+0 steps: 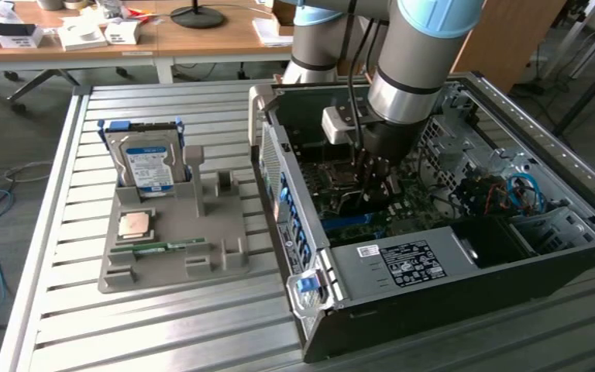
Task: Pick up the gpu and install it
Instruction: 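Insert the gpu into the slot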
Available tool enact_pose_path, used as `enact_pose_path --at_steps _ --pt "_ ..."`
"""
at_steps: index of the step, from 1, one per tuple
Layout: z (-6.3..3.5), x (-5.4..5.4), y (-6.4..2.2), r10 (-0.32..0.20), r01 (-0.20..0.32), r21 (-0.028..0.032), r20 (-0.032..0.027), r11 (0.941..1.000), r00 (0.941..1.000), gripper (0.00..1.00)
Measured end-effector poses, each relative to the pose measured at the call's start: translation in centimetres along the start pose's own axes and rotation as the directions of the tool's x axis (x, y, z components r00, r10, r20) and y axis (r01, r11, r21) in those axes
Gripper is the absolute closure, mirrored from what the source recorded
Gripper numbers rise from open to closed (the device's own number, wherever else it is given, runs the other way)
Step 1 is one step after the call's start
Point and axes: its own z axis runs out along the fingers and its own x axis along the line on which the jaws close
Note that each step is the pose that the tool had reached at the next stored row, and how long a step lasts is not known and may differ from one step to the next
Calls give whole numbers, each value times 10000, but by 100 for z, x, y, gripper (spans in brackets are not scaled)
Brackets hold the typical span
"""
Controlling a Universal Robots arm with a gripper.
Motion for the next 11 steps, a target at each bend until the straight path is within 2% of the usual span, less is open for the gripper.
enact_pose_path --at_steps 11 --pt "0 0 -10 2 -2 -37 0 10000 10000 74"
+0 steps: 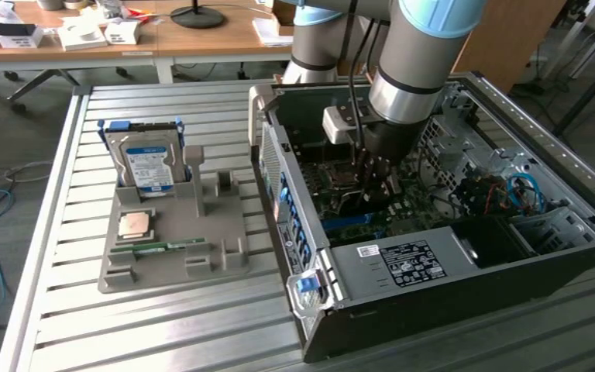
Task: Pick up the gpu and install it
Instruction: 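Insert the gpu into the slot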
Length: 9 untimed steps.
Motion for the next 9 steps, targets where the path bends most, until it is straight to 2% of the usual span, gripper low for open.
enact_pose_path --at_steps 9 --pt "0 0 2 1 -1 -2 0 10000 10000 74"
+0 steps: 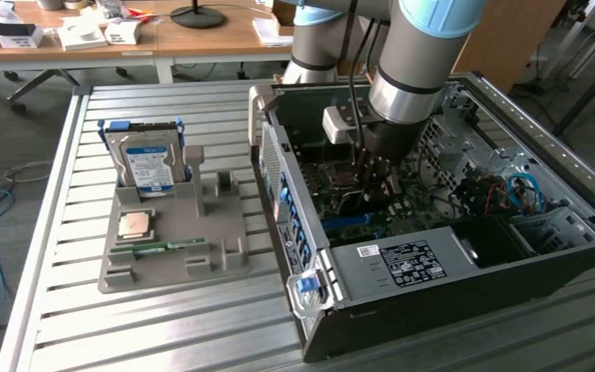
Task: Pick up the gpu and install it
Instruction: 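Insert the gpu into the slot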
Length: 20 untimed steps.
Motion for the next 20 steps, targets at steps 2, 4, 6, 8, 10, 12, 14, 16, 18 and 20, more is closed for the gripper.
enact_pose_path --at_steps 2,4,6,8,10,12,14,16,18,20 --pt "0 1 -1 -1 1 0 0 10000 10000 74" --pt "0 1 -1 -1 1 0 0 10000 10000 74" --pt "0 3 -1 2 -2 -1 0 10000 10000 74" --pt "0 5 -1 17 -17 0 0 10000 10000 74" --pt "0 6 -1 21 -21 1 1 10000 10000 74" --pt "1 6 -1 25 -25 1 0 10000 10000 74" --pt "2 7 -1 27 -27 0 -3 10000 10000 74" --pt "6 7 -1 31 -31 1 -1 10000 10000 74" --pt "7 7 -1 48 -48 0 -6 10000 10000 74" --pt "9 7 -2 82 -82 4 -35 10000 10000 74"
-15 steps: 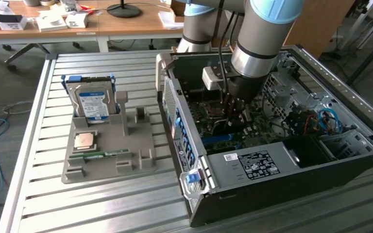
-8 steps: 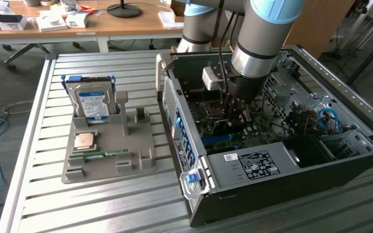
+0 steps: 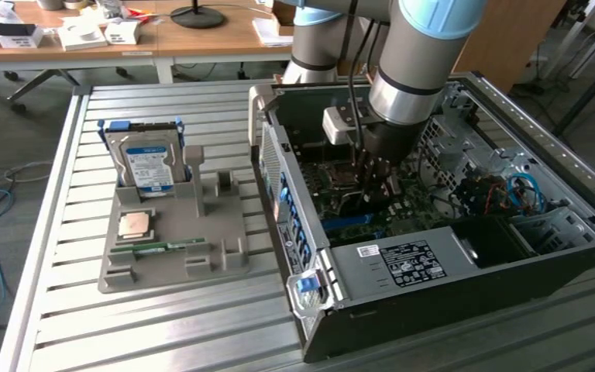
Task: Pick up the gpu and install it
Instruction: 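Insert the gpu into the slot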
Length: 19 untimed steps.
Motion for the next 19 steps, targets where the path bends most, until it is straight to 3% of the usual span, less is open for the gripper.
enact_pose_path --at_steps 4,19 --pt "-1 0 1 70 -70 3 -68 10000 10000 74" --pt "3 1 2 124 -124 6 -96 9999 9999 74"
